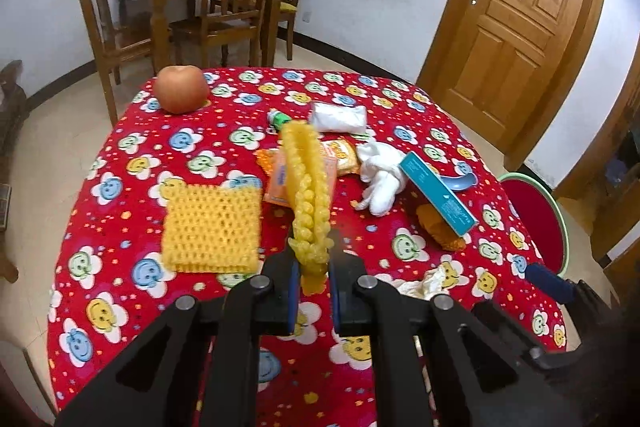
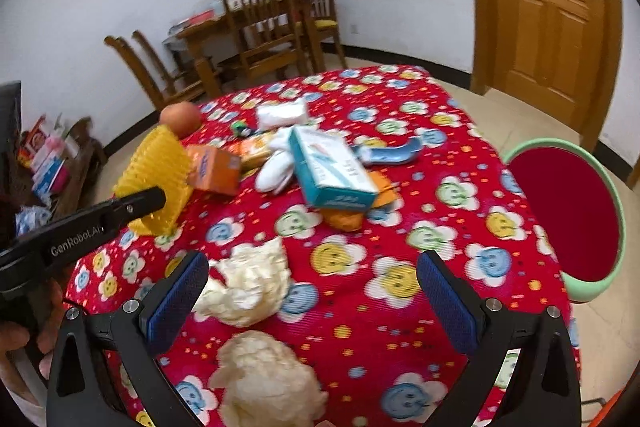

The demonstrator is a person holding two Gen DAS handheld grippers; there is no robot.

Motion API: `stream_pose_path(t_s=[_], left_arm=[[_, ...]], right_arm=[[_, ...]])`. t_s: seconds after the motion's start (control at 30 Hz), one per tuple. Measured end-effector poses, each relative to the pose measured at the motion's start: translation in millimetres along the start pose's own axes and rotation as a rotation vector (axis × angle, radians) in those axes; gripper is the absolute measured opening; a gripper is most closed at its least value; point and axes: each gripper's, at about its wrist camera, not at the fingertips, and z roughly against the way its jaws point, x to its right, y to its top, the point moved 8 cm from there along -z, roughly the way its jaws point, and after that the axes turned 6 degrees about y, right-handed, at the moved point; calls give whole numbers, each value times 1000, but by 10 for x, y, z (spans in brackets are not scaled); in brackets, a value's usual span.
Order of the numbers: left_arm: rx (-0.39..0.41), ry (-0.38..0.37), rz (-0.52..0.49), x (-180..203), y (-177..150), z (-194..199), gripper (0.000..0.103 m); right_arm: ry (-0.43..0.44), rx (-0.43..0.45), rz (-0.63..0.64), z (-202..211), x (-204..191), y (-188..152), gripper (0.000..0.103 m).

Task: Collect trash
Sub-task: 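Grasp the crumpled white tissue with the right gripper while the left holds the foam net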

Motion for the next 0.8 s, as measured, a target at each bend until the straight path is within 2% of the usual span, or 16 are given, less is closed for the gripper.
stream_pose_path(t_s=[0.2,0.37,0.43,0.57,0.63,0.73,0.8], left_arm=[[5,28,17,-176,-29,31,11],[0,33,35,-265,-53,15,11],[-2,32,40,-283,-63,8,11],[-1,30,46,-303,-69,7,11],[0,29,49,-308,-72,8,11],[1,28,49,-307,-71,14,11],[3,26,50,-308,-66,21,11]], right_arm=[[19,-51,45,-175,-183,-85,103],[48,-91,35,-284,-245,-135,94],[68,-103,33,-314,-269,-142,81],[95,-132,57,-394,-342,-161,66],[111,-146,60,-422,-378,-179,52],[110,-147,69,-435,-394,-178,36],[120,-134,69,-400,-400,-149,30]])
